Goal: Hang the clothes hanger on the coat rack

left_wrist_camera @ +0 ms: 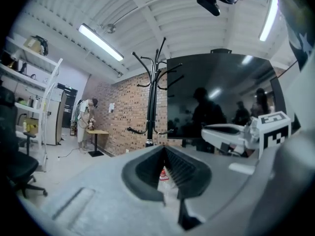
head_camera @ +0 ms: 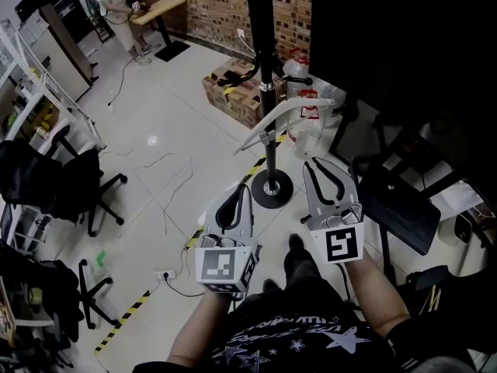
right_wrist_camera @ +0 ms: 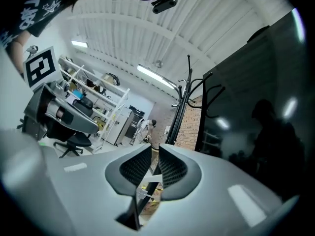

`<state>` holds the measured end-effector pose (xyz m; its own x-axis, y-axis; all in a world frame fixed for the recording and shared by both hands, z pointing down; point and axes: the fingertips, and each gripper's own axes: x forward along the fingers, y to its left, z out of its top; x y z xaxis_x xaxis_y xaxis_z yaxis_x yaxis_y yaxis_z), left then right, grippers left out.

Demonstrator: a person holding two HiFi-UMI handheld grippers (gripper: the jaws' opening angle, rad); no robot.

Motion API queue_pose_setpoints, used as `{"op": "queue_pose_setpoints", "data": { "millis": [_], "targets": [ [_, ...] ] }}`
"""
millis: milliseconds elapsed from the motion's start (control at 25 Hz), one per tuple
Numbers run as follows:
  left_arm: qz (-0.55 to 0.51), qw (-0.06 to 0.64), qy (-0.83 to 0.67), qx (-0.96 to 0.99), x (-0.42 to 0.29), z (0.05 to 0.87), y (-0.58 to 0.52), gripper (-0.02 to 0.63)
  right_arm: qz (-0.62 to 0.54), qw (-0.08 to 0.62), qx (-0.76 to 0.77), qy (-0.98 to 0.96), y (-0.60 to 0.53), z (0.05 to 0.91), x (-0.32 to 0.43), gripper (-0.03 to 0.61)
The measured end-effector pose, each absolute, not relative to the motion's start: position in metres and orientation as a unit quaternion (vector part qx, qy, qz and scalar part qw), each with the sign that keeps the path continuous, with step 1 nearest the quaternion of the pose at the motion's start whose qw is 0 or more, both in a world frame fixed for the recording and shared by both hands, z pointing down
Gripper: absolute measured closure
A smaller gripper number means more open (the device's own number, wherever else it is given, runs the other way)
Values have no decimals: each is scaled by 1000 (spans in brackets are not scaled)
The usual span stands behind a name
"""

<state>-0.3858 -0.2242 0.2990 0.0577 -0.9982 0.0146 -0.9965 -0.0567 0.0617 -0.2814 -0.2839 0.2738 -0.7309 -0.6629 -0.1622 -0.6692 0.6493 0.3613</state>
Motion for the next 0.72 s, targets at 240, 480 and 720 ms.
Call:
{"op": "queue_pose_setpoints", "data": {
  "millis": [240, 480, 720],
  "targets": [
    [-32, 21, -665, 746, -368, 291, -202, 609, 195, 11, -380, 904, -252, 268, -269, 571],
    [-36, 32, -653, 756, -352, 290, -192, 609, 189, -6, -391, 901, -240, 271, -260, 572],
    [-34, 34, -656, 753, -345, 286, -200, 609, 175, -17, -382, 907, -247, 273, -257, 572]
  ]
}}
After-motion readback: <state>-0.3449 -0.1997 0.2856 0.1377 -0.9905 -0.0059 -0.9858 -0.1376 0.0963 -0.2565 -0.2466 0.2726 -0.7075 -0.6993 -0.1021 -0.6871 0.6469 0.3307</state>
